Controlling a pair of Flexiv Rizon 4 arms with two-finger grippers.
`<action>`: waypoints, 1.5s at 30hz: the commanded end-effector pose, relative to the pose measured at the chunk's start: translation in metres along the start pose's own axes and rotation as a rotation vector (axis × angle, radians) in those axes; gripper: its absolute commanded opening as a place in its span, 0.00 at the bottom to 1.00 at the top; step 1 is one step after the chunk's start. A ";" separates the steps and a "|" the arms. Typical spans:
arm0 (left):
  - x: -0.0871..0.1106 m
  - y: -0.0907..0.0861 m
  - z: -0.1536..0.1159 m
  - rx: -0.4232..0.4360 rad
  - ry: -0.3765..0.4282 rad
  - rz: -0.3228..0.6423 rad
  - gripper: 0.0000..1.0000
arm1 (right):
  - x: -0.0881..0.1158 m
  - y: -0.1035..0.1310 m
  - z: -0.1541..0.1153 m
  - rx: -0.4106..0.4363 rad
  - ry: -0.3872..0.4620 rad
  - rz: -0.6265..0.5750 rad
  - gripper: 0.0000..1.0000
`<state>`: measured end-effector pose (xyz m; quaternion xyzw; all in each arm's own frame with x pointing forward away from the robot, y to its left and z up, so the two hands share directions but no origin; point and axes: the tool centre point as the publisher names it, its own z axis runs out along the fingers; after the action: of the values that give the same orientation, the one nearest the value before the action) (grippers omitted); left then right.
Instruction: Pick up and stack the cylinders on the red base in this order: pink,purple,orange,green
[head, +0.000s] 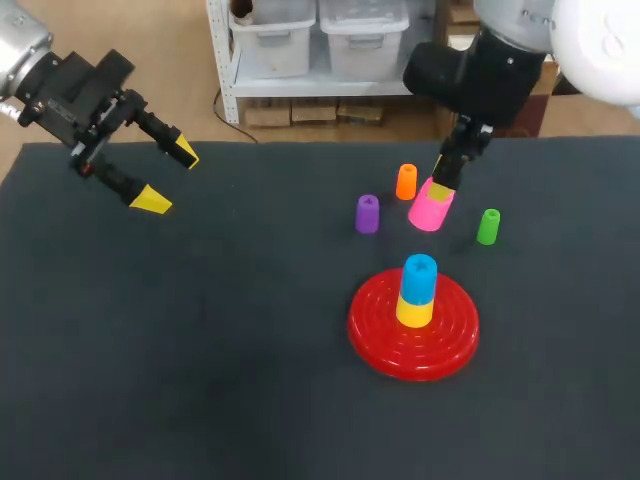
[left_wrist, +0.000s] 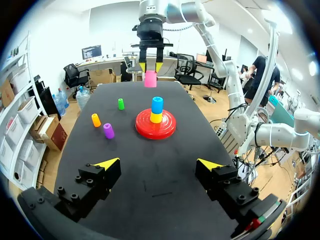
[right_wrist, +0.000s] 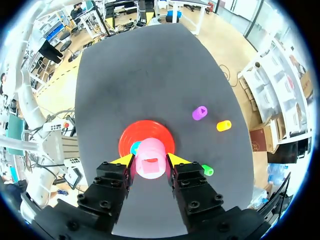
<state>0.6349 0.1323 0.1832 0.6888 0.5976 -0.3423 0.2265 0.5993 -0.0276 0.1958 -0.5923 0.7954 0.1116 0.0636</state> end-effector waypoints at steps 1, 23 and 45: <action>0.001 0.002 -0.001 0.005 0.001 0.001 1.00 | -0.001 0.002 0.005 -0.018 0.063 -0.033 0.00; 0.001 0.002 -0.001 0.005 0.001 0.001 1.00 | -0.015 0.005 0.029 0.020 0.289 -0.165 0.00; 0.001 0.002 -0.001 0.005 0.001 0.001 1.00 | -0.002 0.020 0.049 0.039 0.272 -0.148 0.00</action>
<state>0.6349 0.1323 0.1832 0.6888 0.5975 -0.3423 0.2265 0.5825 -0.0079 0.1526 -0.6580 0.7524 0.0126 -0.0292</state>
